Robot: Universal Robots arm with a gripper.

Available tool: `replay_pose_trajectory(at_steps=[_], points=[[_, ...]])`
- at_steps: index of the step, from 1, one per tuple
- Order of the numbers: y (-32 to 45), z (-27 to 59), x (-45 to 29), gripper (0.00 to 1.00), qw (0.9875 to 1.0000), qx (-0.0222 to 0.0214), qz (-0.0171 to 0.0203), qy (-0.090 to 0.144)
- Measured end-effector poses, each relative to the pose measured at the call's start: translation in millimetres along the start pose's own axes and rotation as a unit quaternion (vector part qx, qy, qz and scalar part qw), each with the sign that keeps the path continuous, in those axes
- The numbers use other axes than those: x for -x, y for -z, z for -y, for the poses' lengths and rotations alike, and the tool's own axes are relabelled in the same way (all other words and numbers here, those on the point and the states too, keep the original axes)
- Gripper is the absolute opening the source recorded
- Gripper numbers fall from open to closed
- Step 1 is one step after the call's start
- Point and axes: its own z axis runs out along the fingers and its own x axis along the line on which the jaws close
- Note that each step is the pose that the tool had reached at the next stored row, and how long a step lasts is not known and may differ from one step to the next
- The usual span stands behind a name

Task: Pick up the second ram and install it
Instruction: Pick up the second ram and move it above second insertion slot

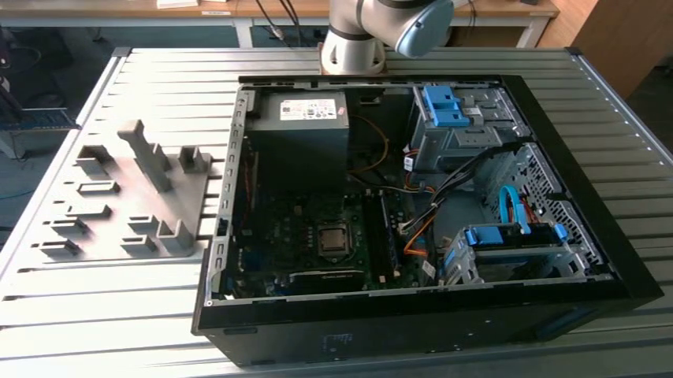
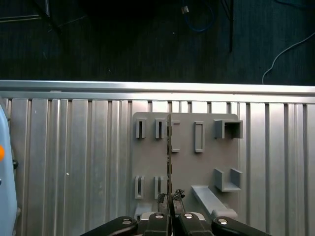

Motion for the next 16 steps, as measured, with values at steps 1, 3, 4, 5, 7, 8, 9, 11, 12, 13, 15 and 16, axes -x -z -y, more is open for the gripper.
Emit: replay_pose_trajectory(at_steps=[1,3,4,5,7,8,9,11,12,13,15,16], points=[[0.2,0.7,0.0,0.14,1.0000,0.0001,-0.0001,0.000],[0.2,3.8,0.0,0.14,1.0000,0.0001,-0.0001,0.000],[0.2,6.6,0.0,0.14,1.0000,0.0000,0.0000,0.000],[0.3,9.7,0.0,0.14,1.0000,0.0001,0.0000,0.000],[0.6,16.6,0.0,0.14,1.0000,0.0001,0.0000,0.000],[0.7,20.2,0.0,0.14,1.0000,0.0002,0.0000,0.000],[0.7,23.7,0.0,0.14,1.0000,0.0001,0.0000,0.000],[0.9,30.3,-0.1,0.14,1.0000,0.0002,0.0000,0.000],[1.0,33.0,0.0,0.14,1.0000,0.0003,0.0000,0.000],[1.1,35.5,0.0,0.14,1.0000,0.0003,0.0000,0.000],[1.3,40.6,0.0,0.14,1.0000,0.0003,0.0000,0.000],[1.3,43.2,0.0,0.14,1.0000,0.0002,0.0000,0.000]])
